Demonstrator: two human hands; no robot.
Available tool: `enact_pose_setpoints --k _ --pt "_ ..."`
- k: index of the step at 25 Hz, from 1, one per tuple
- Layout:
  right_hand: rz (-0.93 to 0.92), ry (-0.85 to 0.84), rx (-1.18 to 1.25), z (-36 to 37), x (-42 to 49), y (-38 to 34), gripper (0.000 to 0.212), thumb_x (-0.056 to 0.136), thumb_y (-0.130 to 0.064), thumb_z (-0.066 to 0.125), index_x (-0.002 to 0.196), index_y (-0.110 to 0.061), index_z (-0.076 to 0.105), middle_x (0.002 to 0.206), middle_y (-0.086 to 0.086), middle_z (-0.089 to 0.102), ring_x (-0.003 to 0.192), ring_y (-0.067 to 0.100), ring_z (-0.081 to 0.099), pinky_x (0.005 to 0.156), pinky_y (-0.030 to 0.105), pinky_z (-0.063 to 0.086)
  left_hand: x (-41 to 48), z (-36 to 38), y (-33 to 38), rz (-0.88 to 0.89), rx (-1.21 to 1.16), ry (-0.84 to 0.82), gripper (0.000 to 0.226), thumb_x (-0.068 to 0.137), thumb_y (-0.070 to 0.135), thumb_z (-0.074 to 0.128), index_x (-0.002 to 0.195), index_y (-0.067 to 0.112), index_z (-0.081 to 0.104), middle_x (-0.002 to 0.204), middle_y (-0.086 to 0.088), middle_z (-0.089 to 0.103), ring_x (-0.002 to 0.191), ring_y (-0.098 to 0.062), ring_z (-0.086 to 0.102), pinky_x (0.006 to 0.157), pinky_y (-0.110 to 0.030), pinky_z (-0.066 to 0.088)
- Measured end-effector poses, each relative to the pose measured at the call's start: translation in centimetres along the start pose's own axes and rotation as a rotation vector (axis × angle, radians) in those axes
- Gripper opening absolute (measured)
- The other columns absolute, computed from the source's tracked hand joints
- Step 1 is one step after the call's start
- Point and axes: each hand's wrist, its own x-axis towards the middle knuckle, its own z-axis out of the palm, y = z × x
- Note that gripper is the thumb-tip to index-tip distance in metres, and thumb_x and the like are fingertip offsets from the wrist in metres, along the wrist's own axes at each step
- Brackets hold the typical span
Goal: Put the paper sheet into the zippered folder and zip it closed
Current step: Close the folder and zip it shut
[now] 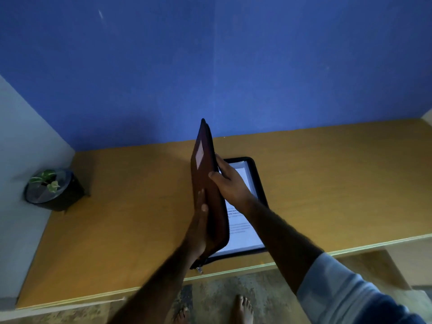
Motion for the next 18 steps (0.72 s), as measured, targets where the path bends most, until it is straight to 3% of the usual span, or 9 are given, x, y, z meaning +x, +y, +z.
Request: enact_pose_setpoints --k 3,6,10,15,18 --pt "0.009 0.027 -0.058 -4.3 -0.3 1.9 0.052 0.102 -0.009 0.046 0.15 -0.027 0.047 0.133 0.003 0.066 0.113 0.018 0.068 0.096 0.037 0.057 0.3 0.1 -3.9 -0.021 0.458 0.057 0.072 0.099 0.062 0.028 0.161 0.031 0.007 0.171 0.011 -0.001 0.158 -0.006 0.001 0.13 -0.044 0.009" --pt "0.009 0.038 -0.128 -7.7 -0.4 4.5 0.049 0.102 -0.01 0.045 0.148 -0.025 0.05 0.123 0.001 0.071 0.1 0.014 0.072 0.083 0.031 0.06 0.4 0.0 -6.0 -0.07 0.74 0.019 0.082 0.093 0.077 0.021 0.161 0.038 0.0 0.17 0.016 -0.011 0.158 -0.009 -0.001 0.129 -0.041 0.014" --pt "0.097 0.082 -0.198 -10.7 -0.6 8.6 0.04 0.101 -0.019 0.049 0.14 -0.026 0.057 0.116 -0.007 0.071 0.097 0.008 0.071 0.078 0.033 0.062 0.2 0.1 -7.5 -0.124 0.86 -0.005 0.079 0.097 0.07 0.024 0.162 0.034 0.0 0.17 0.011 -0.014 0.158 -0.013 -0.004 0.129 -0.042 0.015" --pt "0.243 0.161 -0.341 -12.6 -1.4 14.0 0.039 0.098 -0.022 0.057 0.136 -0.016 0.059 0.126 0.003 0.067 0.108 0.019 0.065 0.082 0.028 0.051 -0.4 0.7 -8.8 -0.175 0.951 0.038 0.08 0.1 0.06 0.04 0.163 0.031 0.0 0.171 0.001 -0.015 0.158 -0.02 -0.002 0.125 -0.038 0.017" --pt "0.339 0.194 -0.427 -13.3 -2.3 16.8 0.036 0.094 -0.019 0.062 0.129 -0.01 0.064 0.125 0.009 0.067 0.11 0.027 0.065 0.086 0.034 0.053 -0.5 1.0 -9.2 -0.175 1.001 0.044 0.079 0.102 0.05 0.048 0.163 0.027 0.004 0.171 -0.003 -0.015 0.159 -0.025 -0.001 0.123 -0.039 0.02"
